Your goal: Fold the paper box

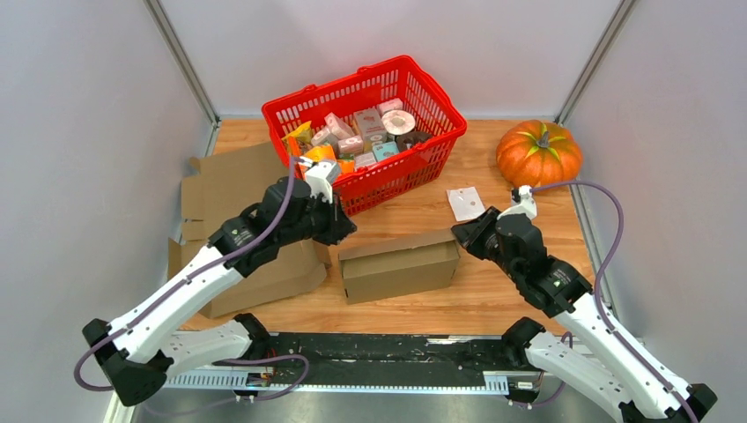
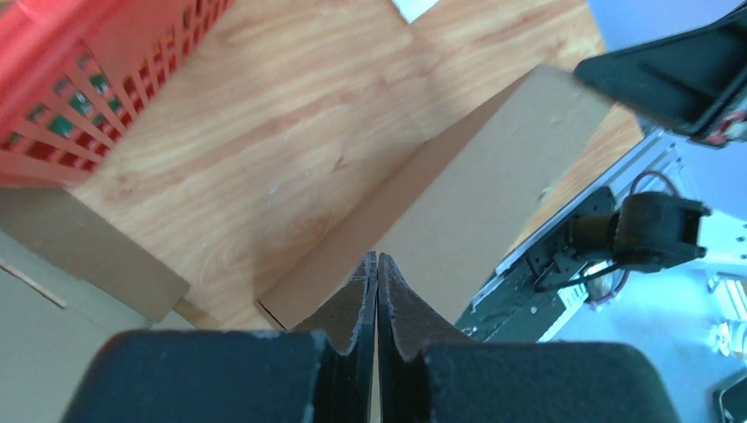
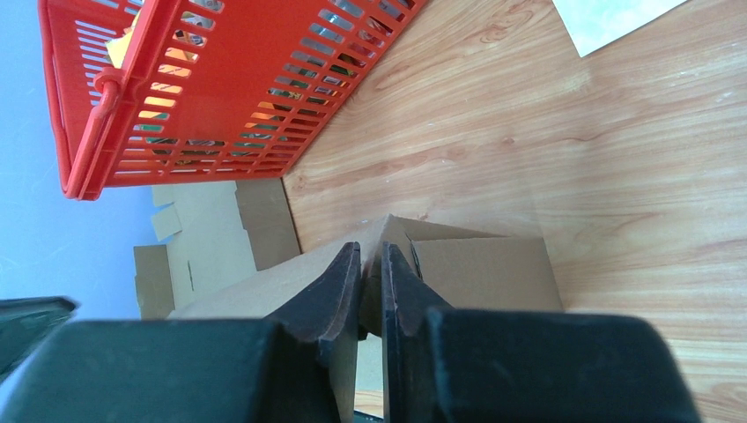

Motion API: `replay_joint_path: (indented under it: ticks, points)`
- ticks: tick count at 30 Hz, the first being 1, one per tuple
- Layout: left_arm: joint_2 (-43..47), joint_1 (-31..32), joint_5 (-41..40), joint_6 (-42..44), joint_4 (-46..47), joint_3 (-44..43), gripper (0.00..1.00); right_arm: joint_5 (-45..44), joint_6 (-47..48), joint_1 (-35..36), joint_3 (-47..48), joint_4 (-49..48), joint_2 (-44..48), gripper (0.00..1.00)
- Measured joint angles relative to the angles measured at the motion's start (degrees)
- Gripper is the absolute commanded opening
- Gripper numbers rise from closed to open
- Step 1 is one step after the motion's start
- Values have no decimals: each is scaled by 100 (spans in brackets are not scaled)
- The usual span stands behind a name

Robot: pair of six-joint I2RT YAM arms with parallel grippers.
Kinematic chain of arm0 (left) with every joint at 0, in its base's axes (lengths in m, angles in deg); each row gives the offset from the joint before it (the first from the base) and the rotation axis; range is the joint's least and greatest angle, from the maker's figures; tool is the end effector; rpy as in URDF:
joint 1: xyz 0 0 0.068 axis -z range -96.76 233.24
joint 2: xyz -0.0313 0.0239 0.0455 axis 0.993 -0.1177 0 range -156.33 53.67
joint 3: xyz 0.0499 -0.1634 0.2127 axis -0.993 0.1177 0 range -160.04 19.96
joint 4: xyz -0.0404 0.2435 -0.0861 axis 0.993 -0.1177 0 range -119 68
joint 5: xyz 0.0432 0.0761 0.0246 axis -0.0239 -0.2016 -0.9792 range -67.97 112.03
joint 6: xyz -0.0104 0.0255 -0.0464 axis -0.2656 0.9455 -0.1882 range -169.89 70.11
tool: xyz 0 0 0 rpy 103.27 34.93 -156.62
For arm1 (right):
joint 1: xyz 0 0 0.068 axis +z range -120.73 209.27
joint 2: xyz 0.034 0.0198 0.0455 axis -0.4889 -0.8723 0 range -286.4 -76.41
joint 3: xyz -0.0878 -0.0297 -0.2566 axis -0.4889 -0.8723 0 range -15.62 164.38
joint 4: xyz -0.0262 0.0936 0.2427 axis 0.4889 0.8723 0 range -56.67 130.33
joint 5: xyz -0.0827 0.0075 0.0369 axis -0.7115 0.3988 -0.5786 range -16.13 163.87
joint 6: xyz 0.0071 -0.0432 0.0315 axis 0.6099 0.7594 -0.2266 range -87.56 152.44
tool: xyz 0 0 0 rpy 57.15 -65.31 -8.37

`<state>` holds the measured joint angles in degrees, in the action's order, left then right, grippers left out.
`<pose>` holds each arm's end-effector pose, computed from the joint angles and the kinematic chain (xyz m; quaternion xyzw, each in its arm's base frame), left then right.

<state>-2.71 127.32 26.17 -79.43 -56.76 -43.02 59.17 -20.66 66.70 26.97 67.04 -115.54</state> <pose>0.1467 -0.1458 0.3693 0.1269 0.8481 -0.3325 0.3925 0.1244 0.0838 0.3001 0.1803 0.8433 0.2728 0.4265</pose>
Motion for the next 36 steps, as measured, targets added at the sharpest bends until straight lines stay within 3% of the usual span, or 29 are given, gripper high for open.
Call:
replay_joint_path:
  ticks: [4, 8, 12, 16, 20, 25, 29, 32, 36]
  points:
    - [42, -26, 280, -282, 573, 857, 0, 9, 2, 0, -70, -136, 11, 12]
    - [713, -61, 490, -730, 1364, 1989, 18, 13, 4, 0, -155, -291, 17, 12]
    - [1211, -57, 623, -852, 1469, 2223, 25, 26, 7, 0, -192, -494, -92, 12]
    - [1187, -57, 802, -874, 1471, 2004, 21, 22, 48, 0, -192, -616, -179, 12]
    - [1038, -57, 1008, -918, 1537, 1561, 9, 22, 63, 0, -192, -616, -179, 12]
    - [1346, -57, 1172, -1139, 2085, 1991, 4, 22, 68, 0, -195, -619, -177, 12]
    - [1707, -57, 1279, -1668, 2931, 3410, 4, 28, 70, 0, -225, -638, -153, 12]
    - [1880, -57, 1266, -1832, 3230, 3641, 6, 46, 68, 2, -264, -634, -118, 12]
    - [2203, -59, 1167, -1759, 2852, 3580, 16, 50, 72, 2, -267, -619, -98, 12]
